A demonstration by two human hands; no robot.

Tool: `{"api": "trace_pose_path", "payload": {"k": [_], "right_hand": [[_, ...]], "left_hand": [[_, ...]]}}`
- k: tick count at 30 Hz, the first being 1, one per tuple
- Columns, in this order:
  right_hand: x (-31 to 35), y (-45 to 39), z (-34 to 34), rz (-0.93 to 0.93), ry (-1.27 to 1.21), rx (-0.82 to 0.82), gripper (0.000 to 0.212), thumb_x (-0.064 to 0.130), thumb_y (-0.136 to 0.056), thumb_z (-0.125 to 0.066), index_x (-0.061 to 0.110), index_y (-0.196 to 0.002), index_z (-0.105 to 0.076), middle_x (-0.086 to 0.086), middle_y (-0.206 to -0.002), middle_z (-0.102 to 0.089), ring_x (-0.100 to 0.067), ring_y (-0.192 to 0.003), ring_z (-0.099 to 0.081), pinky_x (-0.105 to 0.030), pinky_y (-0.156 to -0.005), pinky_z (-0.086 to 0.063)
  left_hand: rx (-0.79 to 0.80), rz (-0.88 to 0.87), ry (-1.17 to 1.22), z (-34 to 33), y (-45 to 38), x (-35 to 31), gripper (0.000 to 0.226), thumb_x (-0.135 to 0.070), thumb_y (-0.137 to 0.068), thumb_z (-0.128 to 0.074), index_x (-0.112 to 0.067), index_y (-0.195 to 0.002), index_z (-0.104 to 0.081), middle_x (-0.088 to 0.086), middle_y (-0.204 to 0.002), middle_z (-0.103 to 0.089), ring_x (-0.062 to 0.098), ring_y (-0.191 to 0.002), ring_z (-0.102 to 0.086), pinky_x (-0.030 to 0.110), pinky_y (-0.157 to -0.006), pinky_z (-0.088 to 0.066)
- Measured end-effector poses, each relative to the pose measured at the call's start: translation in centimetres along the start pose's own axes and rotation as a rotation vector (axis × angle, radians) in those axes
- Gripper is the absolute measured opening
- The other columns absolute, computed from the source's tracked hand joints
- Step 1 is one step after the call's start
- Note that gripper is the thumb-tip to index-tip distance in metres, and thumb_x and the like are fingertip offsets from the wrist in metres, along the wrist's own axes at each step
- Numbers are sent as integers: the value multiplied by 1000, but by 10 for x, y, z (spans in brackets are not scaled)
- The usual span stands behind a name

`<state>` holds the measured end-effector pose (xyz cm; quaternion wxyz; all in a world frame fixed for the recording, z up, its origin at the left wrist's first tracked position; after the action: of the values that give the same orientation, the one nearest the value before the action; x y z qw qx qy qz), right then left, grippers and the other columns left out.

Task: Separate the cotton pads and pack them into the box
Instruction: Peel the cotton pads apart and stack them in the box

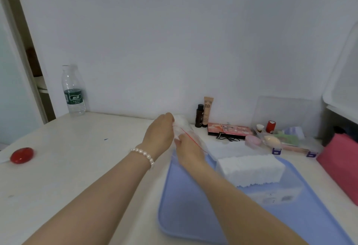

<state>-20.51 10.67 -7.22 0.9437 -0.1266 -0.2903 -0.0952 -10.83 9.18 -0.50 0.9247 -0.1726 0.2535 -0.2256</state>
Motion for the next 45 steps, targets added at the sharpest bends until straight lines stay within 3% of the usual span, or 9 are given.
{"api": "trace_pose_path", "payload": {"k": [3, 9, 18, 22, 27, 31, 35, 40, 45], "right_hand": [[19, -11, -6, 76, 21, 56, 35, 15, -96, -37, 20, -62, -41, -5, -82, -50, -19, -73, -46, -24, -52, -29], [25, -36, -32, 148, 198, 140, 38, 13, -94, -34, 9, -131, -42, -9, -130, -47, -28, -125, -41, -34, -99, -34], [37, -44, -22, 153, 139, 125, 34, 12, -101, -28, 0, -130, -42, -4, -105, -52, -20, -114, -41, -18, -89, -36], [49, -13, -14, 180, 89, 170, 33, 8, -100, -29, -6, -122, -48, 5, -66, -27, -19, -85, -35, -17, -54, -25], [61, 30, 8, 232, 329, 94, 26, 7, -94, -40, 1, -117, -53, -15, -117, -55, -24, -100, -50, -33, -77, -37], [49, 86, 19, 366, 689, 14, 37, 10, -11, -82, 13, -39, -58, -5, -65, -57, -22, -57, -55, -22, -47, -19], [15, 111, 43, 389, 541, -80, 40, -1, -11, -79, 13, -42, -59, 0, -68, -59, -20, -56, -55, -19, -42, -17], [-25, 126, 89, 245, -141, -55, 20, 9, -89, -58, 14, -75, -71, 3, -86, -52, -16, -78, -49, -13, -61, -34], [-69, 120, 95, -125, -854, 151, 22, 5, -87, -59, -11, -74, -67, -16, -78, -69, -23, -72, -63, -33, -71, -50]], "left_hand": [[19, -5, 2, 2, -12, 0, 25, -3, -89, -38, 0, -110, -51, 19, -108, -54, 34, -99, -51, 36, -80, -40], [55, -9, 0, 6, -20, 0, 25, -6, -91, -37, -1, -107, -55, 16, -107, -56, 31, -99, -52, 35, -80, -40], [88, -20, 1, 8, -18, 7, 30, -2, -86, -39, -3, -109, -58, 15, -109, -58, 30, -102, -52, 34, -84, -41], [91, -29, -25, 6, -16, 9, 30, -4, -88, -39, -5, -111, -58, 14, -111, -57, 29, -103, -52, 35, -85, -41], [71, -40, -31, 1, -2, 3, 35, -7, -90, -41, -9, -123, -54, 9, -119, -53, 27, -111, -51, 35, -90, -41], [87, -42, 55, -3, 10, -3, 37, -7, -89, -47, -9, -124, -56, 9, -122, -57, 24, -114, -51, 30, -95, -39], [111, 13, 272, -4, 25, -8, 36, -13, -83, -63, -12, -120, -60, 3, -122, -60, 17, -112, -55, 15, -88, -35], [186, 48, 515, -11, 49, -10, 38, -16, -73, -68, -27, -109, -63, -5, -121, -58, 11, -115, -51, 21, -96, -36], [-74, 64, 825, 15, 65, -23, 22, -7, -79, -63, -29, -83, -66, -6, -97, -65, 0, -86, -57, 8, -77, -40]]}}
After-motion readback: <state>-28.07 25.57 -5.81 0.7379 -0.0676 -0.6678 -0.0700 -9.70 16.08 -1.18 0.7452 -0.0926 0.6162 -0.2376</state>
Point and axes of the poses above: each hand's wrist, its own y-axis away from the middle knuckle, its own z-axis out of the back of the hand, x = y × z, the point moved 9 cm from there along -y, towards the middle knuckle
